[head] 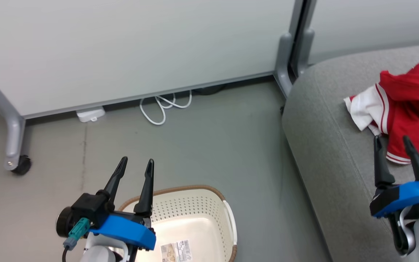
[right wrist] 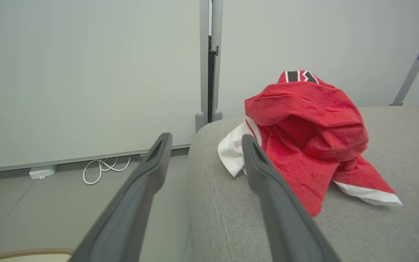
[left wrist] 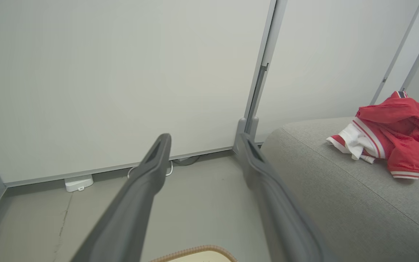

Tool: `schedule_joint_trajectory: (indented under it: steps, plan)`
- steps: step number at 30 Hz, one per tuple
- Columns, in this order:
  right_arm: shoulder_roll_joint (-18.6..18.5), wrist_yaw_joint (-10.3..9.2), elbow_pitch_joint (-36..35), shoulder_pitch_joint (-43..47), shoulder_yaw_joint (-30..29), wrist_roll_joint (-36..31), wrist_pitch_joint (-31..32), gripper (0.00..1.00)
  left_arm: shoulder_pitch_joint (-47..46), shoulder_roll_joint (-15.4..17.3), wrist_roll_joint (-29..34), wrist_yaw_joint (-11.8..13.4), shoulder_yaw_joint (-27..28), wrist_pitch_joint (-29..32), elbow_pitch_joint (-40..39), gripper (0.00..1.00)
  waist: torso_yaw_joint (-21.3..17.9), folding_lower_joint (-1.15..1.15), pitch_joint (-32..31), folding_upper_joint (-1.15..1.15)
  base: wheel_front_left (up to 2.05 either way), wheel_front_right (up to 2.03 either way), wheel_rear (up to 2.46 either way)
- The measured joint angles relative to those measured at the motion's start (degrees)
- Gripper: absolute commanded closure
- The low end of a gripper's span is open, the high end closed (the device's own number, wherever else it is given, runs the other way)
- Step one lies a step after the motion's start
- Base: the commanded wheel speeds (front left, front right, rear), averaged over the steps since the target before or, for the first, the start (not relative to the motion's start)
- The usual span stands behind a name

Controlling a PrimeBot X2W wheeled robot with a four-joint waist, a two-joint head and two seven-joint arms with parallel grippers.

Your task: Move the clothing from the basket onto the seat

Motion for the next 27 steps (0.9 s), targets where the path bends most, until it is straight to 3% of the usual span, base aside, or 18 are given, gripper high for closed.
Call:
schedule_joint_trajectory:
  steps: [15,27]
  plan:
    - [5.4,0.00,-11.9,10.9,2.4,-1.1,2.8,0.00,2.8,-1.5,0.0,0.0,5.1,0.0,4.3,0.00,7.3,0.01,-4.9,0.00,0.00,0.00,0.00]
    - [7.1,0.00,-11.9,13.2,6.3,0.2,3.5,0.00,2.8,-1.6,1.5,0.0,7.7,0.0,6.2,0.00,11.6,0.02,-5.7,0.00,0.00,0.00,0.00]
